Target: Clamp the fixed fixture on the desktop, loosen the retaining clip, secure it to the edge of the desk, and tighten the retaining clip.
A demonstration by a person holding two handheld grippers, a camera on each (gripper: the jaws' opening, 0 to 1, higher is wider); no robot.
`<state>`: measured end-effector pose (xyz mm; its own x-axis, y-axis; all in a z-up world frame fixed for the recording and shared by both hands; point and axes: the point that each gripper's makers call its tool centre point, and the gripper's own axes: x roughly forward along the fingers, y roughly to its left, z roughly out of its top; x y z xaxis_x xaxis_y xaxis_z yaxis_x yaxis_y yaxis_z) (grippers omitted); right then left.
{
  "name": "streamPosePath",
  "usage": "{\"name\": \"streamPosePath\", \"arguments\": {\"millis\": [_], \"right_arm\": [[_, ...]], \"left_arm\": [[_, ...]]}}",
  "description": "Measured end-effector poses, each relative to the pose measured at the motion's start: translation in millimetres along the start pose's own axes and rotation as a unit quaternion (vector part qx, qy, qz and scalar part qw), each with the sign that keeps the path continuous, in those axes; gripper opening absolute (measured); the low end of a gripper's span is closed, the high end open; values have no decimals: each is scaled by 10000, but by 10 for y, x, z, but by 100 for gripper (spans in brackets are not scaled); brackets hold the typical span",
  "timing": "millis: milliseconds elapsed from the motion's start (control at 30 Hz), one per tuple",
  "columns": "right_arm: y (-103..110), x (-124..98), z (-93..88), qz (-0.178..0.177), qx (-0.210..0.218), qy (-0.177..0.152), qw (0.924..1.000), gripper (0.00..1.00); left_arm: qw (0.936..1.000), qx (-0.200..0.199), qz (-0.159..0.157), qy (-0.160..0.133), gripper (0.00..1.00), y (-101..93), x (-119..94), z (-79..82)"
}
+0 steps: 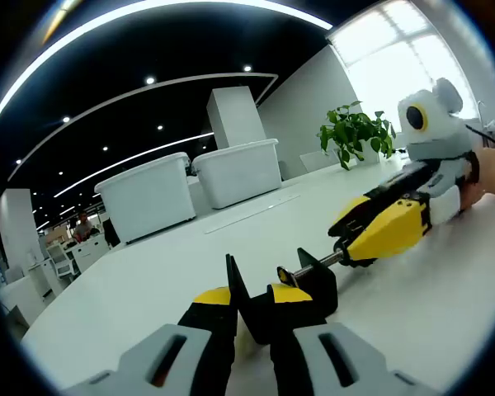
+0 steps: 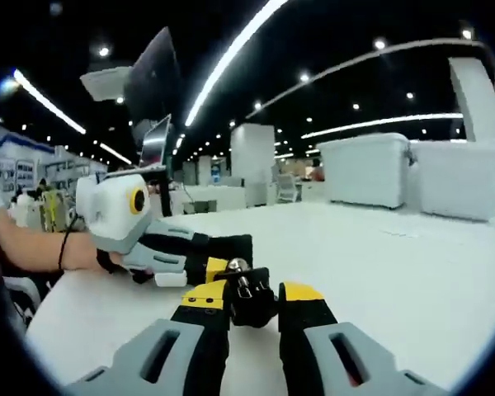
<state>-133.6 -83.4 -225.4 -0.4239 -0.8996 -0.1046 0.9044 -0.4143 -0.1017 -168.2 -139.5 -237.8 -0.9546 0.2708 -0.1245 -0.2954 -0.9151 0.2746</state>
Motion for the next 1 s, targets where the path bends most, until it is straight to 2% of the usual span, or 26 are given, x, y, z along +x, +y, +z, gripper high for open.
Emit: {"name": "streamPosePath", "arguments": {"millis": [67,233,300,400,467,600,633,700,767,833,867,967,1000], "right_arm": [[21,-2,-4,-27,-320,5,9995,21],[26,5,7,-44,-434,-16,9990,21],[-2,8,8,-65,-343,-4,9994,21],[-43,-16,26,-70,539,11,9985,22],[-116,-39,50,-66,862,-58,9962,23],[-264,-51,100,49,1745,-198,9844,26],[-280,-53,130,149,1906,-296,9811,26],[-321,-65,114,116,2088,-278,9775,26],[-321,-45,53,101,2129,-122,9769,25],[-301,-20,-40,85,1961,133,9805,26],[-246,1,-19,149,1936,99,9809,27],[-209,32,-151,152,1657,463,9850,27],[-106,37,-155,184,1581,439,9863,26]], "left_arm": [[10000,4,0,-7,15,0,-1,3],[10000,8,7,-8,15,1,-4,3],[10000,5,7,-6,15,2,-4,2],[10000,10,-21,-10,14,-11,-3,3],[10000,12,-26,-13,14,-14,-4,3],[10000,12,-29,-13,15,-17,-3,3],[10000,12,-29,-13,15,-17,-4,3],[10000,12,-29,-13,15,-17,-4,2],[10000,13,-31,-14,15,-18,-3,2],[10000,13,-31,-14,15,-18,-3,2],[10000,14,-31,-15,15,-18,-3,2],[10000,15,-32,-17,15,-18,-3,3],[10000,17,-33,-18,15,-18,-3,3]]}}
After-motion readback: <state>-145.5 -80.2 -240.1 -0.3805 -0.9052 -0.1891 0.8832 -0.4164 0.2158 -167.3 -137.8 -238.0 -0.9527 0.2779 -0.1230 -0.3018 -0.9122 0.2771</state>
